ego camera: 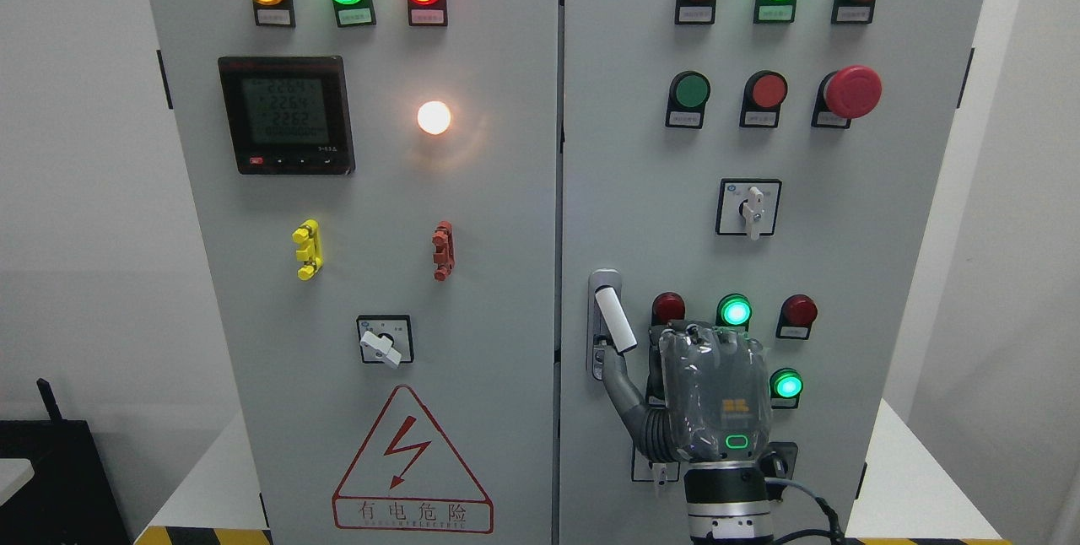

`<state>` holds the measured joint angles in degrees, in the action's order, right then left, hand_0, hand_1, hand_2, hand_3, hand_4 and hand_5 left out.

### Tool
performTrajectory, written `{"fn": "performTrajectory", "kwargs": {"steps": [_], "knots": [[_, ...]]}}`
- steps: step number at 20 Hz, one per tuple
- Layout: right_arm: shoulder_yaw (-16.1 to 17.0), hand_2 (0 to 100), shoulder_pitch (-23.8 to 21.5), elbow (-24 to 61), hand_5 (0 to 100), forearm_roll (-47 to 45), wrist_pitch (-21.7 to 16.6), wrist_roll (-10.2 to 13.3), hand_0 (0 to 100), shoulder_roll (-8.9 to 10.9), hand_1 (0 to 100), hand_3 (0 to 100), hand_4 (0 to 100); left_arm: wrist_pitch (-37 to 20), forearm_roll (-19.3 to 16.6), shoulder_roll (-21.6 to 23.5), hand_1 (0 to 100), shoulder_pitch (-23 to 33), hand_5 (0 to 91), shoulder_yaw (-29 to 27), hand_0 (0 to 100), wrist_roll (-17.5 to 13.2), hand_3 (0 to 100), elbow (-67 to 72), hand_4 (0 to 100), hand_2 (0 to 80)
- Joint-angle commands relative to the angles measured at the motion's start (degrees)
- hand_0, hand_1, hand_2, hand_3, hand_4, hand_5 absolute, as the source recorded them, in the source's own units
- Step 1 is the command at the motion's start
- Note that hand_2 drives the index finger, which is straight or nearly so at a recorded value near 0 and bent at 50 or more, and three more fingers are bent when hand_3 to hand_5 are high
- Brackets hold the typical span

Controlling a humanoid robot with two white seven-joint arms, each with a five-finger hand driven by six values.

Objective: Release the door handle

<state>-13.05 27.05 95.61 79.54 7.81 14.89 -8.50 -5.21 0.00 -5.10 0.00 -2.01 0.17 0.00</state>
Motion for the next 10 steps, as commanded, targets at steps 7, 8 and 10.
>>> {"fn": "performTrajectory", "kwargs": {"steps": [7,8,10], "knots": [[0.4,100,0.02,0.1,97,0.0,-0.08,-0.12,51,0.06,44,100,100,0.03,-1.67,0.0,39,-0.88,0.0,-0.02,12,0.01,0,1.32,0,0.0],[0.4,100,0.02,0.1,97,0.0,-0.08,-0.12,51,0.06,44,100,100,0.03,-1.58,0.0,39,-0.88,0.0,-0.02,12,0.01,0,1.32,0,0.0],[0.48,100,0.02,0.1,97,0.0,-0.08,-0.03,51,-0.02,44,100,100,0.03,-1.58,0.0,39,-0.88,0.0,-0.02,12,0.01,0,1.32,0,0.0]]}}
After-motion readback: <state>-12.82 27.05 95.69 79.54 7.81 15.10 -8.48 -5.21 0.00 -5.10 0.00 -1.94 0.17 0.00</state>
